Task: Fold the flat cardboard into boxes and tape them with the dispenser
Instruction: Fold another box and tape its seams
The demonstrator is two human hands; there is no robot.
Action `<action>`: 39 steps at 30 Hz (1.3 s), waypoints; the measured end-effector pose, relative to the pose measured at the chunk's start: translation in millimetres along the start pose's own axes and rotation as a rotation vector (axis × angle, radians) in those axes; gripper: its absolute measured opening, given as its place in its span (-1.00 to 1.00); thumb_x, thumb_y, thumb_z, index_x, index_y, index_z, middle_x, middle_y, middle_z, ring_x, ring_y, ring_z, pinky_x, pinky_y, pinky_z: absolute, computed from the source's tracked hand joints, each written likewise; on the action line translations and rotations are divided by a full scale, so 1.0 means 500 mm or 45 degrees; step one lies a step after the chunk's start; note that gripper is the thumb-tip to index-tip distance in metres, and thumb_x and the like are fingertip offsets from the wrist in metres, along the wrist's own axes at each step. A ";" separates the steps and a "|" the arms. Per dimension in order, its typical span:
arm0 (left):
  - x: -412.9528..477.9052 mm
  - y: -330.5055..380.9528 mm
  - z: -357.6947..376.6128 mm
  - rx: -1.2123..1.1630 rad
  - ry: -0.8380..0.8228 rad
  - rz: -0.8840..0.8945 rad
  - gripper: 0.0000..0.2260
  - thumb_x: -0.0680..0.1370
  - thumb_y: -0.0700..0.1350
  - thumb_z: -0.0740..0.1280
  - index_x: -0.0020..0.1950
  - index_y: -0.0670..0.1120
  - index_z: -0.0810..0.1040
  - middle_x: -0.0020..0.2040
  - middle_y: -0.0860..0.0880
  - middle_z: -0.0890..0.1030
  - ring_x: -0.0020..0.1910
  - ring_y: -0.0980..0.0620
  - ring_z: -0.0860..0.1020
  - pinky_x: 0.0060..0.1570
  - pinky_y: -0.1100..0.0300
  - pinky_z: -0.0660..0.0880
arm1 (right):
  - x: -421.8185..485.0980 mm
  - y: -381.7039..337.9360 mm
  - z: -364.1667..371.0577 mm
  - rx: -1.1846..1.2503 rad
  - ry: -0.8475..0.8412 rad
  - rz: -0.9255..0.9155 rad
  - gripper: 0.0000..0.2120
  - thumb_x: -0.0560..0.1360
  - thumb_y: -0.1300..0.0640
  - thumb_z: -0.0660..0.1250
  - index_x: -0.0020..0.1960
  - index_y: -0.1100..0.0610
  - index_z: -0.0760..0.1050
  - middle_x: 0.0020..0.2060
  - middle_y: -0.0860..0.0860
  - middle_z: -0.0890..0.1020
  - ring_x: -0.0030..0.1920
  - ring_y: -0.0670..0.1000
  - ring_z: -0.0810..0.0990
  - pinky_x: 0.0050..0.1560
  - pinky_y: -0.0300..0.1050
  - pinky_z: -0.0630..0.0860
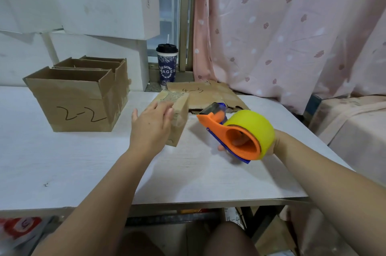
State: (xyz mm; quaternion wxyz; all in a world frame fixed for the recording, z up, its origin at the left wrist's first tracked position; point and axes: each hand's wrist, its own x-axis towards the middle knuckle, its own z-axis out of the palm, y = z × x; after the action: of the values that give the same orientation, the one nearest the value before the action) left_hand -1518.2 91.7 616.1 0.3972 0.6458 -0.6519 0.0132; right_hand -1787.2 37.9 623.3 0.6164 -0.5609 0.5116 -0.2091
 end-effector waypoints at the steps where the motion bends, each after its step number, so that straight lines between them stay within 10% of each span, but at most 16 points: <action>1: 0.002 0.006 0.000 0.066 -0.009 -0.032 -0.68 0.62 0.09 0.03 0.21 0.07 0.50 0.13 0.07 0.57 0.14 -0.01 0.51 0.41 -0.18 -0.08 | 0.001 0.002 -0.002 0.010 0.037 0.017 -0.73 0.62 0.26 0.14 0.28 0.23 0.46 0.08 0.16 0.60 -0.11 0.03 0.63 -0.08 -0.07 0.59; 7: 0.017 0.046 0.005 0.340 -0.014 -0.162 -0.76 0.54 0.09 0.16 -0.10 0.10 0.61 -0.18 0.12 0.58 -0.03 0.06 0.53 0.39 -0.20 -0.21 | 0.025 -0.017 -0.012 -0.165 0.180 -0.173 -0.81 0.54 0.35 0.24 0.12 0.26 0.54 -0.11 0.18 0.59 -0.20 0.10 0.56 -0.18 -0.08 0.48; 14: 0.014 0.046 0.016 0.366 0.013 -0.164 -0.82 0.52 0.12 0.23 -0.09 0.09 0.58 -0.07 0.14 0.56 -0.03 0.06 0.53 0.40 -0.23 -0.15 | 0.053 -0.024 -0.031 -0.334 0.511 -0.034 -0.75 0.44 0.38 0.33 0.05 0.15 0.58 -0.32 0.04 0.59 -0.34 0.01 0.57 -0.43 -0.28 0.49; 20: 0.008 0.056 0.039 0.450 0.065 -0.153 -0.96 0.47 -0.03 0.28 -0.12 0.03 0.47 -0.09 0.10 0.49 0.09 0.01 0.49 0.37 -0.31 -0.04 | 0.069 -0.027 -0.036 -0.595 0.628 -0.015 -0.69 0.43 0.34 0.33 0.11 0.07 0.59 -0.14 0.13 0.61 -0.14 0.10 0.56 -0.29 -0.18 0.44; 30: -0.005 0.097 0.051 0.508 0.091 -0.214 -0.47 0.48 0.04 0.21 0.43 0.08 0.15 0.13 0.07 0.54 0.21 0.00 0.47 0.32 -0.25 0.04 | 0.076 -0.039 -0.028 -1.006 0.626 0.016 -0.62 0.39 0.27 0.39 0.18 0.04 0.58 -0.07 0.17 0.63 -0.10 0.10 0.54 -0.19 -0.15 0.42; 36: -0.030 0.078 0.027 0.410 0.008 0.065 -0.32 0.43 0.37 0.20 0.46 0.17 0.07 0.09 0.15 0.57 0.19 0.02 0.35 -0.08 0.09 -0.02 | 0.073 -0.038 -0.020 -1.242 0.629 -0.034 -0.61 0.48 0.20 0.30 0.29 0.03 0.48 -0.09 0.07 0.58 -0.15 0.05 0.50 -0.34 -0.20 0.37; 39: -0.044 0.044 0.000 0.301 -0.138 0.191 -0.23 0.37 0.33 0.35 0.47 0.18 0.08 0.30 0.15 0.45 0.33 0.06 0.20 0.19 0.04 -0.02 | 0.054 -0.051 -0.012 -1.040 0.652 -0.249 -0.48 0.44 0.19 0.36 0.37 -0.01 0.38 0.11 0.03 0.55 -0.04 -0.06 0.53 -0.20 -0.38 0.40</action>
State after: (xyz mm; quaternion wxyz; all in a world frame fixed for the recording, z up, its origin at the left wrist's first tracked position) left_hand -1540.5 113.7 615.2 0.2805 0.6373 -0.7128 0.0844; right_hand -1773.8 5.3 636.7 0.1781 -0.7328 0.6318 -0.1795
